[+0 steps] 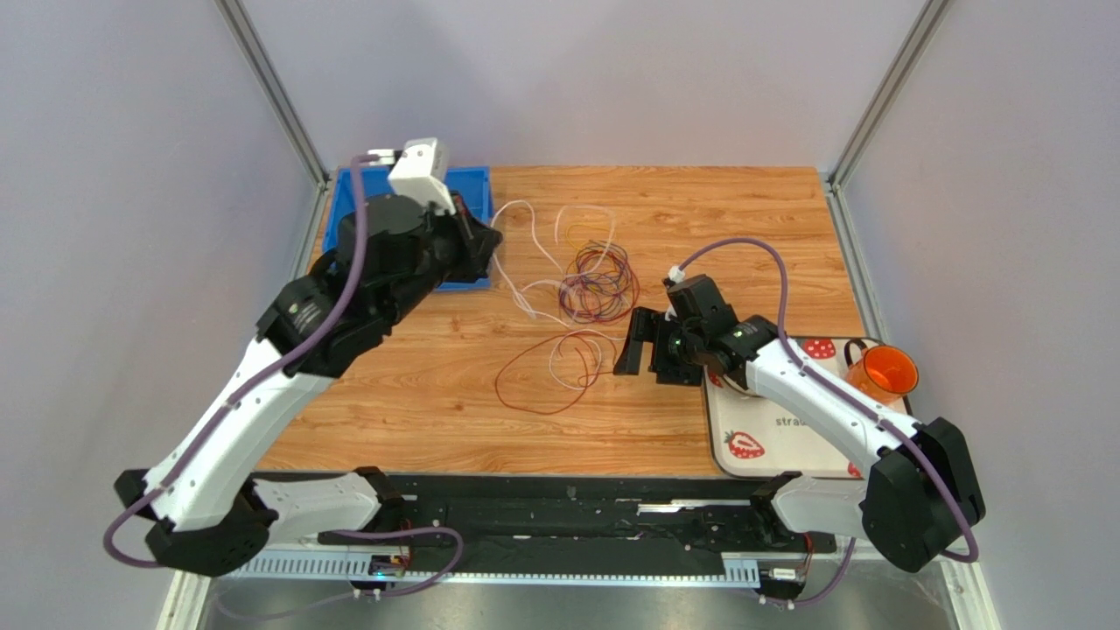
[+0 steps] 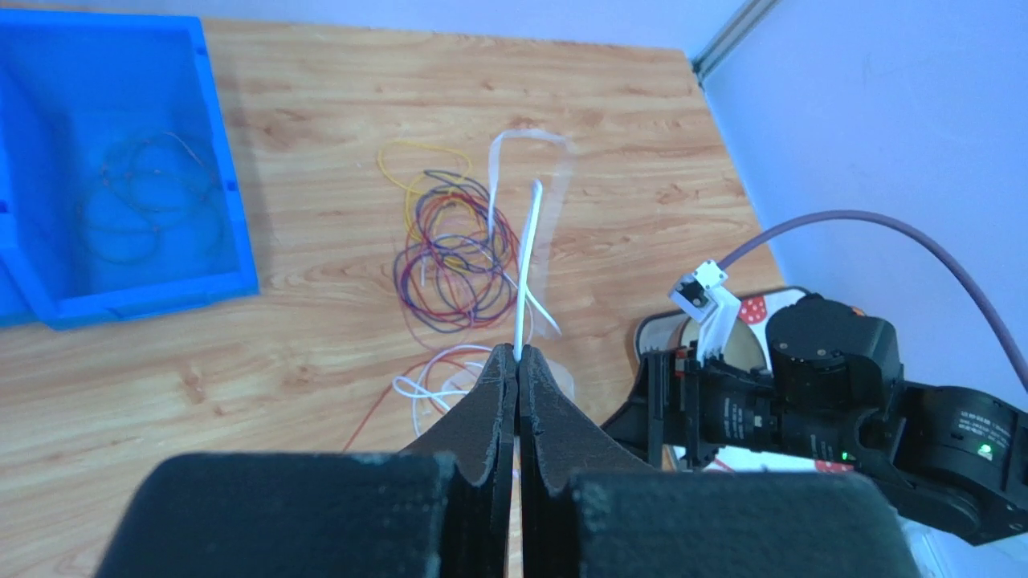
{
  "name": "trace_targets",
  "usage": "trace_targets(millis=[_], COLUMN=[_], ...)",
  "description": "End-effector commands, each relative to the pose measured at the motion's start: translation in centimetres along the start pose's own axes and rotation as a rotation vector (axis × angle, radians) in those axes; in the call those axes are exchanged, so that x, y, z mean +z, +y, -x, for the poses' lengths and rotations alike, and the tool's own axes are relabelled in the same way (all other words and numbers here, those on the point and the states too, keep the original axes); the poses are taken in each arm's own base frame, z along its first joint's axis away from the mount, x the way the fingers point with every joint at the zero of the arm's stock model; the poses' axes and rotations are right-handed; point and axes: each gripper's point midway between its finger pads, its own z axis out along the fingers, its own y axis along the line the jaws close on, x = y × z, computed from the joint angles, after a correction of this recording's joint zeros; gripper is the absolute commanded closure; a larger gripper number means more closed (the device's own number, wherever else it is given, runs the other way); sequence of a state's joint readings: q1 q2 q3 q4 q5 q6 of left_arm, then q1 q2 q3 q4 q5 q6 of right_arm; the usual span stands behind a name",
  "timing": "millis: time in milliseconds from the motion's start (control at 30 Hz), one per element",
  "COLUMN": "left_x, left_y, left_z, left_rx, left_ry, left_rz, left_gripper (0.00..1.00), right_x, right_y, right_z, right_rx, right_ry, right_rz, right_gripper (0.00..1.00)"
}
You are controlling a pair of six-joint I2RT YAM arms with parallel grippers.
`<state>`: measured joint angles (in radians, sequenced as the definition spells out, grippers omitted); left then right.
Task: Untangle the cables
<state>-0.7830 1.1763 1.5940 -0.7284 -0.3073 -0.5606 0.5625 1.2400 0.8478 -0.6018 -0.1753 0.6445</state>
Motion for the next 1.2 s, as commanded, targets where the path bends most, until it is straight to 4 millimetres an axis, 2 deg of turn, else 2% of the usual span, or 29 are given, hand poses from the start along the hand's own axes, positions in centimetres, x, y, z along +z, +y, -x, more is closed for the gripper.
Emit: trace_targets(millis=[0,33,67,133,167,233,267,367,500,633,700,733,800,833,933,1167], left_x=[0.6,0.7,0.8,0.8,0.8,0.9,0.8,0.6,0.6,0.3,-0.1,-0.3,-0.7,-0.8,-0.9,-1.3], left_y=[4.1,4.6,5.6,6.7,7.9,8.8,9.7,10.2,10.0,9.3,8.8,8.1,8.1,7.4,6.7,6.4], left_z=[-6.3,-7.2,-9.4,-11.5,-13.8,-15.6,-17.2,-19.3,-19.7,-17.4,-14.8,-12.7,-10.6,-8.5,-5.0,0.5], left_rx=[0.116,0.114,0.111,0.100,0.098,0.090,0.086,0.072,0.059,0.068,0.077,0.073,0.100,0.109,0.152,0.161], left_ry=[0.180,0.197,0.240,0.279,0.319,0.343,0.373,0.415,0.418,0.362,0.299,0.254,0.210,0.169,0.107,0.019], left_rz=[0.136,0.148,0.175,0.200,0.228,0.247,0.264,0.261,0.243,0.223,0.221,0.209,0.233,0.224,0.231,0.235], left_gripper=[1.00,1.00,1.00,1.00,1.00,1.00,1.00,1.00,1.00,1.00,1.00,1.00,1.00,1.00,1.00,1.00], right_x=[-0.8,-0.9,-0.9,-0.9,-0.8,-0.8,-0.7,-0.6,-0.6,-0.8,-0.8,-0.9,-0.9,-0.9,-1.1,-1.5], right_y=[1.6,1.7,1.6,1.5,1.5,1.5,1.5,1.7,2.0,2.3,2.4,2.4,2.4,2.3,2.3,1.8], right_z=[1.1,1.1,1.1,0.9,0.8,0.8,0.7,0.8,0.9,0.9,0.9,0.9,0.9,0.9,0.9,0.8], right_rx=[-0.003,-0.005,-0.003,-0.002,-0.003,-0.001,0.000,0.004,0.004,-0.003,-0.009,-0.010,-0.010,-0.010,-0.012,-0.024], right_ry=[-0.044,-0.045,-0.045,-0.044,-0.042,-0.041,-0.038,-0.037,-0.037,-0.033,-0.035,-0.036,-0.036,-0.036,-0.038,-0.050], right_rz=[0.057,0.058,0.056,0.055,0.057,0.058,0.059,0.067,0.075,0.076,0.076,0.076,0.074,0.072,0.072,0.053], right_gripper=[0.13,0.13,0.13,0.13,0.13,0.13,0.13,0.13,0.13,0.13,0.13,0.13,0.13,0.13,0.13,0.13])
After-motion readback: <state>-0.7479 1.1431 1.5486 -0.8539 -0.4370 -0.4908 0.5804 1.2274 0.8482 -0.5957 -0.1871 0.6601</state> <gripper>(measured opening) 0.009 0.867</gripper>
